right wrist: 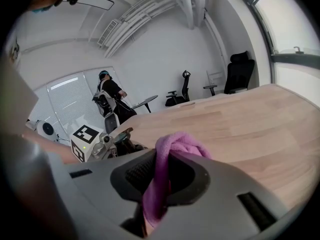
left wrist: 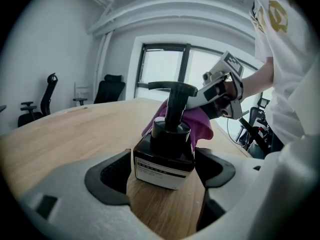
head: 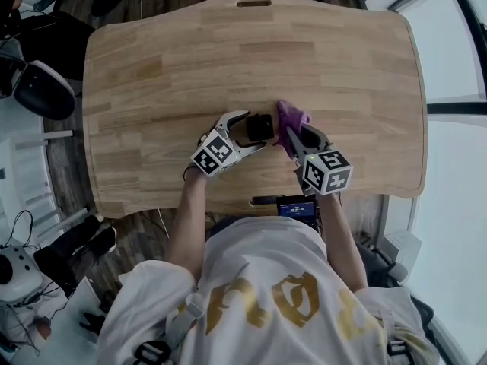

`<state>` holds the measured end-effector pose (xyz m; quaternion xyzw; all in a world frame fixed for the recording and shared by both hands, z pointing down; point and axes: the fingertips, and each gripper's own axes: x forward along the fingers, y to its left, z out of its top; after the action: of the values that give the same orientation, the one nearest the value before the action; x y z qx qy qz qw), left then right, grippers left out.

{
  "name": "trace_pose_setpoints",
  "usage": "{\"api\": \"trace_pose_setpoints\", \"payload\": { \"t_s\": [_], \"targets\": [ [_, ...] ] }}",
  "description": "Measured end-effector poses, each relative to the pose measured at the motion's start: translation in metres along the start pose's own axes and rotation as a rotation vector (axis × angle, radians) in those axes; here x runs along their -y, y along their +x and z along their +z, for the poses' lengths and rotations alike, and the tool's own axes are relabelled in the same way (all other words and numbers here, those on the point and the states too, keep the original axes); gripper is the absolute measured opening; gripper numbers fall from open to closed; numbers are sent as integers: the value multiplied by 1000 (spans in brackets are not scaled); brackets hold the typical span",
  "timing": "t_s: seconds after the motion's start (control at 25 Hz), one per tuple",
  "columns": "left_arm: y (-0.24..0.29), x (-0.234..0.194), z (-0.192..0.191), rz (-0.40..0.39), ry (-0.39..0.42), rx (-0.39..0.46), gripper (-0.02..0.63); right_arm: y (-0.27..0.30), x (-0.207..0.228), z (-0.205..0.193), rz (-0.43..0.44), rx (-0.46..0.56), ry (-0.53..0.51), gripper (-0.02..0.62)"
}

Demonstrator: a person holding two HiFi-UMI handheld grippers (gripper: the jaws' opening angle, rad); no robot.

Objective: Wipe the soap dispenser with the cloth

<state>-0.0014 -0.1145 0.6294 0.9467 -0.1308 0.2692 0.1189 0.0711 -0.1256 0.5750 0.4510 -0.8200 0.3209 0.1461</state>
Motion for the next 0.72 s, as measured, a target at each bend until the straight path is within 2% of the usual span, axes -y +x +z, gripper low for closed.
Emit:
{"api": "trace_pose_setpoints", "payload": {
  "t_s": [0.16, 0.48, 0.72],
  "targets": [
    [8, 2, -1, -23, 17, -18, 365, 2, 0, -2, 5, -6, 1, 53],
    [19, -3, -2, 4, 106, -25, 365, 9, 4, -2, 10, -13, 8, 53],
    [26, -3, -2, -23, 125, -37, 365, 11, 9, -2, 7, -18, 16, 54]
  ]
}}
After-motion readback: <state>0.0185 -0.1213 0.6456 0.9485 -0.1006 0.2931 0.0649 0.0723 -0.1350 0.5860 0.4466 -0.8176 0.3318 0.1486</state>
